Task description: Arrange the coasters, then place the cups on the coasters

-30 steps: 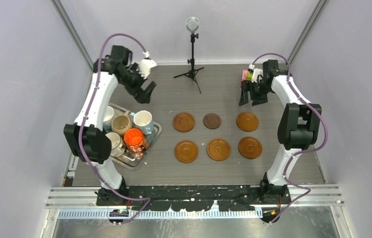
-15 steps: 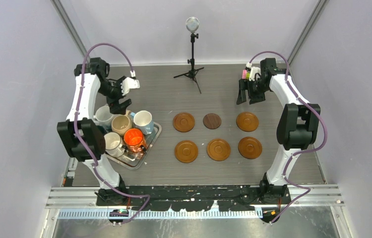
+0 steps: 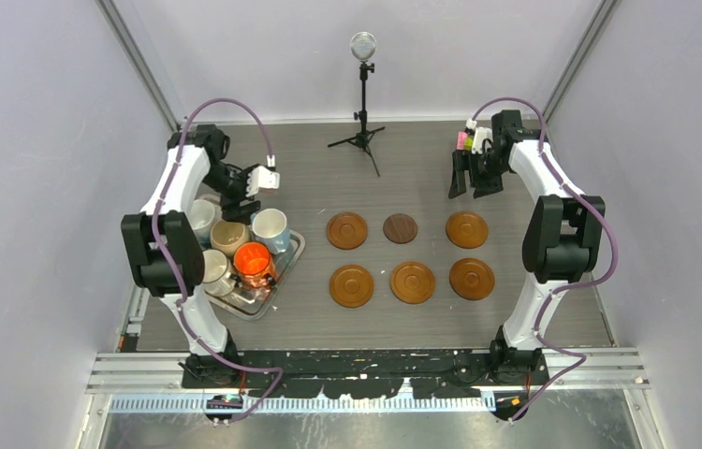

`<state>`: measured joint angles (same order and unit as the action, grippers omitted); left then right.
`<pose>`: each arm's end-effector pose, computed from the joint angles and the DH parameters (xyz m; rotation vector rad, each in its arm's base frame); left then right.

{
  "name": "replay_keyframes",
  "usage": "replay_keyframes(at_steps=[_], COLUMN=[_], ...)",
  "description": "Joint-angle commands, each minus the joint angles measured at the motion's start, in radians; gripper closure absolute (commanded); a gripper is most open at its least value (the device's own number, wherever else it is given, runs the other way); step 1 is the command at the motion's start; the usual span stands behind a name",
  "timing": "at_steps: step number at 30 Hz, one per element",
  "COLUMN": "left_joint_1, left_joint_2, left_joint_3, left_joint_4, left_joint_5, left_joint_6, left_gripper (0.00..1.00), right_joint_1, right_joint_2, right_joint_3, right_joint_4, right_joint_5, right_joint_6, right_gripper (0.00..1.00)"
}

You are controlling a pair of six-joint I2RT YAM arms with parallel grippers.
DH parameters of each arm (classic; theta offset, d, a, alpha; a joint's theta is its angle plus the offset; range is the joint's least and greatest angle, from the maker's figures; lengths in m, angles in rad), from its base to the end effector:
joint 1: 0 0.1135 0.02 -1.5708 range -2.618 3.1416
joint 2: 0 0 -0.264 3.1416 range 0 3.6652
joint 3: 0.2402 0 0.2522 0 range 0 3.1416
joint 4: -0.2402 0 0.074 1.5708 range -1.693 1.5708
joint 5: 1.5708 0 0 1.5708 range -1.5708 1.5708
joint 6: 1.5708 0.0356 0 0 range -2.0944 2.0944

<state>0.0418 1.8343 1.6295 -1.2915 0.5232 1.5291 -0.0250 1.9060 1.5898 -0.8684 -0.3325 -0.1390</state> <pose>0.3490 -0.0032 0.2728 1.8385 1.9592 -0.4378 0.3990 0.0016 0.2439 -0.2425 2.6933 0.4087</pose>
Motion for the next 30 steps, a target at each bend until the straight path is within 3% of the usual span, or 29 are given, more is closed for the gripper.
replay_keyframes(at_steps=[1, 16, 30], left_joint_1=[-0.011, -0.055, -0.096], left_joint_2=[-0.002, 0.006, 0.004], left_joint_3=[-0.023, -0.113, -0.218], left_joint_4=[0.039, 0.061, 0.205], left_joint_5=[0.032, 0.026, 0.040], left_joint_6=[0.045, 0.024, -0.057], left_gripper=[0.34, 0.42, 0.49], right_joint_1=[0.007, 0.005, 0.005], right_joint_2=[-0.051, -0.031, -0.035], right_joint_3=[0.019, 0.032, 0.030], right_joint_4=[-0.007, -0.014, -0.026], right_joint_5=[0.018, 0.022, 0.028], right_joint_6=[0.009, 0.004, 0.006], right_gripper=[0.26, 0.26, 0.26])
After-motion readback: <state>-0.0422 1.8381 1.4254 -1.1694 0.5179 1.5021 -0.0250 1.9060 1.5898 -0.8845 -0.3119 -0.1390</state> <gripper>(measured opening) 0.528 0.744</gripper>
